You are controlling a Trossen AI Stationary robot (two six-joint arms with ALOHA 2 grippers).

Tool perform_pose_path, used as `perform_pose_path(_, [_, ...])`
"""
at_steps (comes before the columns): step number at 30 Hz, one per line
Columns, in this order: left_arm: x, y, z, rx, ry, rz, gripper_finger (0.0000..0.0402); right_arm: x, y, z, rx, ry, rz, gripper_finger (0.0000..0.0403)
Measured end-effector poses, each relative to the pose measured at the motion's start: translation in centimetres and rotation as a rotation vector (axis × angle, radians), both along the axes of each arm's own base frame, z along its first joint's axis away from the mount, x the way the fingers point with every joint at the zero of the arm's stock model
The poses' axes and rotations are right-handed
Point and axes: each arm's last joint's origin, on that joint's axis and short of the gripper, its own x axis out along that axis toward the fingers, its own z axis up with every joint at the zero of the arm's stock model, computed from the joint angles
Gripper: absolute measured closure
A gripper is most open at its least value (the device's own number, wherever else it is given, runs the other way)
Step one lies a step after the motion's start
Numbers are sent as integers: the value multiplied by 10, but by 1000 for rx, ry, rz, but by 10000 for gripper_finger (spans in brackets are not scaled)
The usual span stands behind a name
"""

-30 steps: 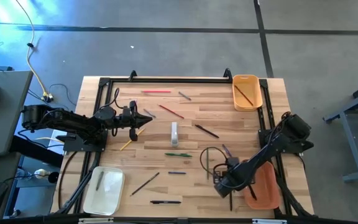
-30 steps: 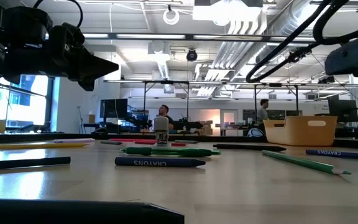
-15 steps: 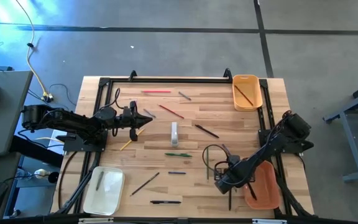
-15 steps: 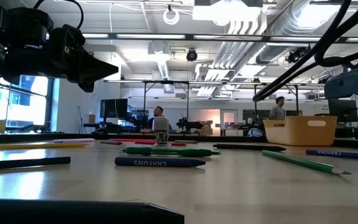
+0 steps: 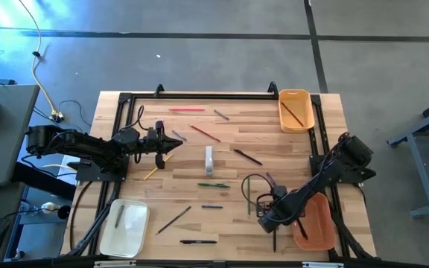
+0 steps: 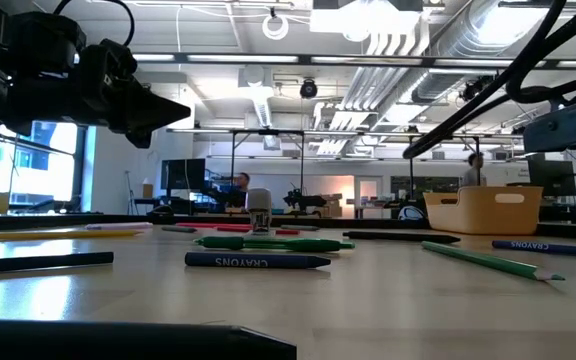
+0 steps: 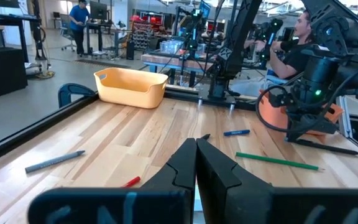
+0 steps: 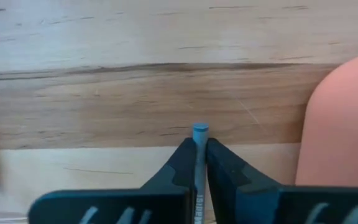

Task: Sort crayons/erasers/pens/pencils in bins
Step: Put the gray crayon into the white bin

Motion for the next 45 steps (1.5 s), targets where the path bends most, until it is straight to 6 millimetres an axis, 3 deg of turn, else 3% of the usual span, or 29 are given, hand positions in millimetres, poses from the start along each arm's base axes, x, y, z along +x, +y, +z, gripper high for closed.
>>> perform_pose_path(16, [0,0,0,-3,-1,-1,401,22,-7,24,-186,-111,112,387])
perform_pose_path(23, [0,0,0,-21,-6,-3,401,45,-19,39,-291,-224,219,387])
perform_pose_path(29, [1,-1,1,-59,-17,-28,401,76,-32,45,-441,-430,401,387])
perform_pose_path(38, [11,-2,15,-109,-72,-212,401,133,-80,63,-541,-625,875,387])
perform_pose_path(45, [11,-3,15,-133,-70,-241,401,167,-124,89,-665,-937,1227,387])
